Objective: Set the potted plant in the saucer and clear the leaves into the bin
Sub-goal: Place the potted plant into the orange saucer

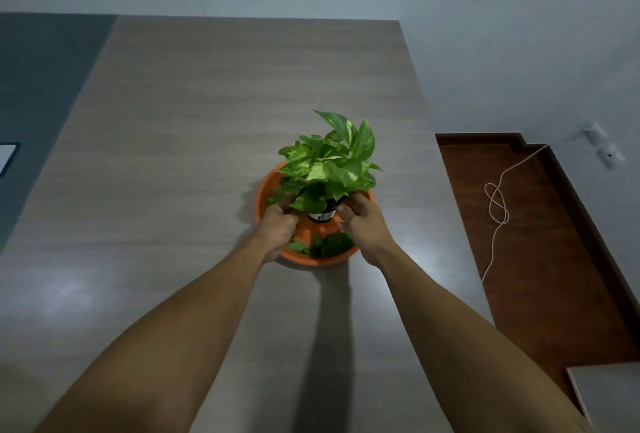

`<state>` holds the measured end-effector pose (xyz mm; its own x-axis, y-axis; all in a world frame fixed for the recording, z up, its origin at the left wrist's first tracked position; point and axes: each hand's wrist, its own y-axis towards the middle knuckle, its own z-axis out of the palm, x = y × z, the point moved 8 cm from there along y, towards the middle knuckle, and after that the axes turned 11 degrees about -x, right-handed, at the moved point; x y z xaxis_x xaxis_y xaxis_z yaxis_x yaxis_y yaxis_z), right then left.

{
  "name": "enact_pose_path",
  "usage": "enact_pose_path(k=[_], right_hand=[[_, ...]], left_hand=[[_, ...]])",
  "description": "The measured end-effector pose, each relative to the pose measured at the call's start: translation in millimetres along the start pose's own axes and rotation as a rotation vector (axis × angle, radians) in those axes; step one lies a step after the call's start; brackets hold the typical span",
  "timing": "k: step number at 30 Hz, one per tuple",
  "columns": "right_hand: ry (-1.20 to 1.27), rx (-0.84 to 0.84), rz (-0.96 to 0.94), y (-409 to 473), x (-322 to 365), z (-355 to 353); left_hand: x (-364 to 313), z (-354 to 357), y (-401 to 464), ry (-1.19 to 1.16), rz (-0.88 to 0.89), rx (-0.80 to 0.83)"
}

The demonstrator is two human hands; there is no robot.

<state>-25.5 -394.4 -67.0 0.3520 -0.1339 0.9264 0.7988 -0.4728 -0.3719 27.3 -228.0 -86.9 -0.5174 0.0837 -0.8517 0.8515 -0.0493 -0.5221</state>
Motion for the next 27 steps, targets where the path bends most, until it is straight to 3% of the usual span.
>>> enact_pose_path(k=[16, 19, 22, 27], right_hand=[[-0.038, 0.019, -0.025, 9.5, -16.0, -5.9], [-0.139, -0.017, -0.044, 5.7, -16.5, -15.2], [-0.403, -0.054, -0.108, -4.5, -17.4, -28.0], [-0.834, -0.021, -0.367, -28.4, -10.0, -35.6]], left_hand=[[18.4, -5.5, 4.7, -0.061, 0.002, -0.079], [12.2, -18.8, -5.3, 0.107, 0.096, -0.132], [7.0, -40.9, -20.2, 0.425, 0.228, -0.266], [10.2, -56.6, -41.0, 0.688, 0.285, -0.298]])
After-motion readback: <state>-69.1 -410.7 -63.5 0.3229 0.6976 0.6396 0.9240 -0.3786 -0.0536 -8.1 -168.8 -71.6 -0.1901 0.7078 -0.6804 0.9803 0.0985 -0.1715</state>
